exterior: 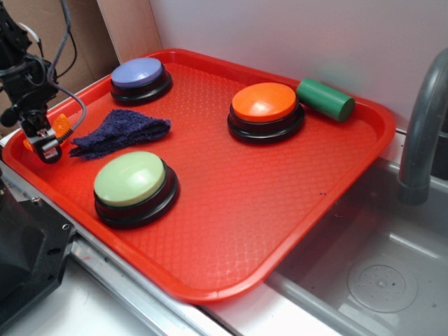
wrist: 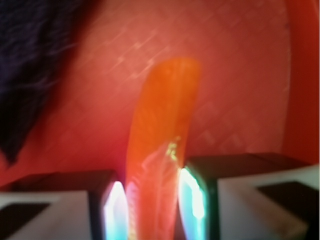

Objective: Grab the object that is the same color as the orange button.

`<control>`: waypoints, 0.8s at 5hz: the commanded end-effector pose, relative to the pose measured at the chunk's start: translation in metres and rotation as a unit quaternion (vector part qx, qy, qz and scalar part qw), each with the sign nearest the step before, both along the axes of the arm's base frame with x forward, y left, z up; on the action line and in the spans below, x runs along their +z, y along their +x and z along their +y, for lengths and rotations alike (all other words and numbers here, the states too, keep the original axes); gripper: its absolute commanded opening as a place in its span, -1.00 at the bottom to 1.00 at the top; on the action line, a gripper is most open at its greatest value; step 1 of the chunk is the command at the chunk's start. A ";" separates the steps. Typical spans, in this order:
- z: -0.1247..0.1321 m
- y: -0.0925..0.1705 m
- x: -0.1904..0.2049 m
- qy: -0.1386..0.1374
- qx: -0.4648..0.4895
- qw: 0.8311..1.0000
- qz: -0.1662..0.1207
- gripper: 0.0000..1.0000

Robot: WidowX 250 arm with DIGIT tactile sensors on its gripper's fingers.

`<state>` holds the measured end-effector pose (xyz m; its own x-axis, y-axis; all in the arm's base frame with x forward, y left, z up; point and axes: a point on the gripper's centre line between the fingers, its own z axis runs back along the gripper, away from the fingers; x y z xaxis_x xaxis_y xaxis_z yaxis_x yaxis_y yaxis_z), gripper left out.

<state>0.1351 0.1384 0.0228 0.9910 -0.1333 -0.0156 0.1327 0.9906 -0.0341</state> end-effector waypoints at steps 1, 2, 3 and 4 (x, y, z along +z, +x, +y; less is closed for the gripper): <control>-0.056 0.031 0.107 0.046 0.009 0.999 -0.010 -1.00; -0.089 0.048 0.155 0.032 0.006 0.999 0.006 -1.00; -0.115 0.055 0.197 0.006 -0.003 0.999 -0.033 -1.00; -0.113 0.053 0.195 -0.011 0.001 0.999 -0.036 -1.00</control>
